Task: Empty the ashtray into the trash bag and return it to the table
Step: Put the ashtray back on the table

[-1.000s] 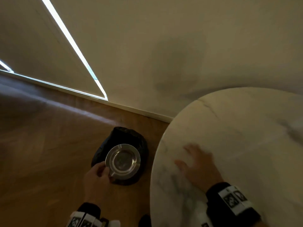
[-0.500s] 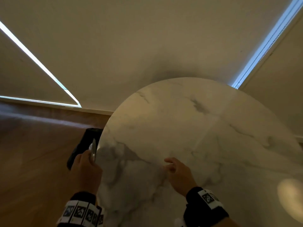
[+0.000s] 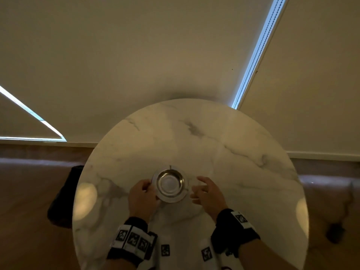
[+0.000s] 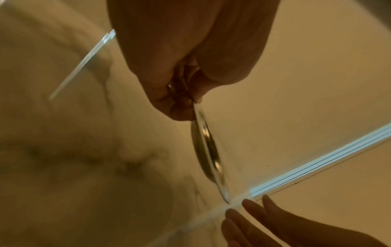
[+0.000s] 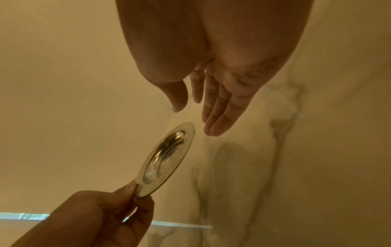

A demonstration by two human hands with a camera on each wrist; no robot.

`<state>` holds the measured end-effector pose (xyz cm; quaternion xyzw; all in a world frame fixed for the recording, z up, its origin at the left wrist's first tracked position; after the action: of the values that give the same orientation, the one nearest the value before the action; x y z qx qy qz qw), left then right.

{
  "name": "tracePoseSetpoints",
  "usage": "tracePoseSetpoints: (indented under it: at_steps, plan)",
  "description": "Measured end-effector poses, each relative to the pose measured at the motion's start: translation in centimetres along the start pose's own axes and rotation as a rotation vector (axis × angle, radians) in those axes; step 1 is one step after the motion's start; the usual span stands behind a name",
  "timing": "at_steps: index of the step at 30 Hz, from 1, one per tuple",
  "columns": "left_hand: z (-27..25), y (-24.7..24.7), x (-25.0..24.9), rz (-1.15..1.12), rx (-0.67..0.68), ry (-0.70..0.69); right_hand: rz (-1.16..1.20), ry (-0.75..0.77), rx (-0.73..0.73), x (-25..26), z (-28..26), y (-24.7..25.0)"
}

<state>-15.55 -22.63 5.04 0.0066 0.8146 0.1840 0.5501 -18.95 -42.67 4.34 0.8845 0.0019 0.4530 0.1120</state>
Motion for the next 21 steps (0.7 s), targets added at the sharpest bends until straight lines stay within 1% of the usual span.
tracePoseSetpoints:
  at_steps: [4, 7, 10, 17, 21]
  plan:
    - [-0.4, -3.7, 0.7, -0.109, 0.085, 0.084, -0.084, -0.005, -0.037, -0.8, 0.6, 2.0]
    - [-0.6, -4.9, 0.9, -0.104, 0.105, 0.086, -0.147, 0.005, -0.074, -0.9, 1.1, 2.5]
    - [-0.4, -5.0, 0.8, -0.011, 0.097, 0.021, -0.18, 0.009, -0.098, -0.9, 1.9, 2.4]
    - [0.5, -5.1, 1.0, 0.237, 0.2, -0.078, -0.244, 0.012, -0.143, -1.2, 3.2, 1.6]
    - [0.8, -5.2, 1.6, 0.32, 0.233, -0.081, -0.29, 0.012, -0.145, -1.9, 3.6, 1.6]
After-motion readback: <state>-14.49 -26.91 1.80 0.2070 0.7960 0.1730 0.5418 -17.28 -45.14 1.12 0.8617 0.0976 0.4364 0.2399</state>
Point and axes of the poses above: each hand's wrist, its own z-axis towards the middle knuckle, its own y-axis out of the back of the hand, x = y × z, the point moved 1 cm from there along z, towards the middle knuckle, and after that the axes turned 7 degrees about -z, right-handed, at the moved point
